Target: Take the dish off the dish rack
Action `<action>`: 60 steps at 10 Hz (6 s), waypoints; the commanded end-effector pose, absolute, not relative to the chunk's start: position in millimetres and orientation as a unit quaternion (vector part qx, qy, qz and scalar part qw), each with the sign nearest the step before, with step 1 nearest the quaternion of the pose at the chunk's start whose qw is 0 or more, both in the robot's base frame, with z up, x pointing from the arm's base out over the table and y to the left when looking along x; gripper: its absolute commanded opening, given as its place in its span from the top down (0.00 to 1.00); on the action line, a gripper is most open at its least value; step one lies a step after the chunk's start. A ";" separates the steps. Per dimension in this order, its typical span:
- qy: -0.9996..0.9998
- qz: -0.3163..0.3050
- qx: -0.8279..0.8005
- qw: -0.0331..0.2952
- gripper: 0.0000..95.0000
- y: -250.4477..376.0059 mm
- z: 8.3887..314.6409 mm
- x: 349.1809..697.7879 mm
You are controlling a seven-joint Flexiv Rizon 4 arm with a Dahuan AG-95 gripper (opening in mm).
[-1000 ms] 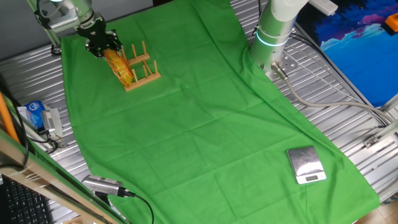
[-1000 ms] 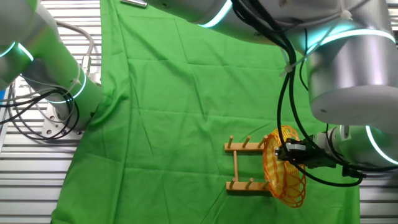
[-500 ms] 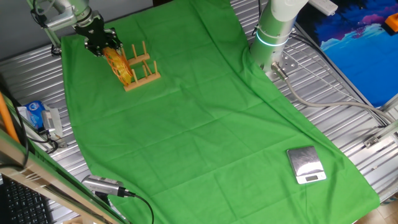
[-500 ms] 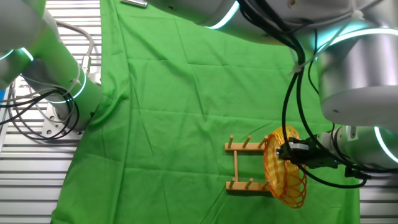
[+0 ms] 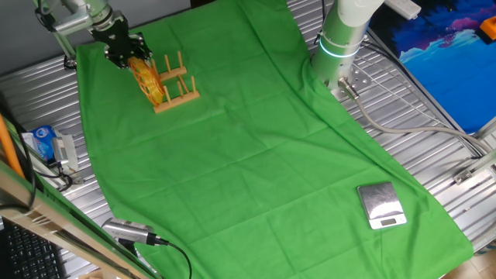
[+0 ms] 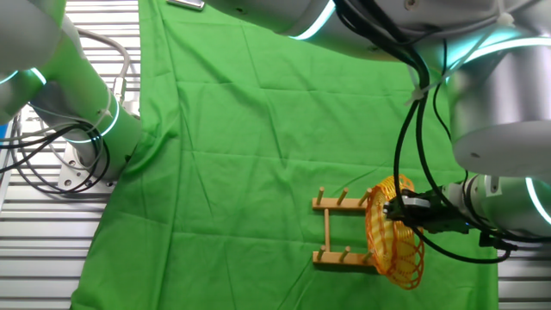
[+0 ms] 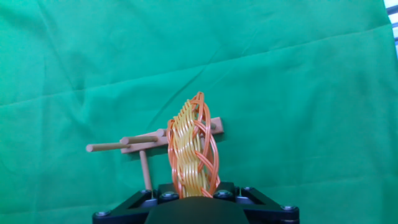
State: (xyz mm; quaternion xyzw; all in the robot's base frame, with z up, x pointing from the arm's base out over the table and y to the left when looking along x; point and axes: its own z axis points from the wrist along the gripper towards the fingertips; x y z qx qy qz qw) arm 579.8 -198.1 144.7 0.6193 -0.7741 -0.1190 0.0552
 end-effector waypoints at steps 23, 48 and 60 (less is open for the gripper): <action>-0.783 -0.132 0.604 0.060 0.80 -199.6 149.1 578.7; -0.810 -0.198 0.545 0.083 0.80 -200.3 167.4 574.0; -0.825 -0.218 0.515 0.081 0.80 -191.7 172.5 573.7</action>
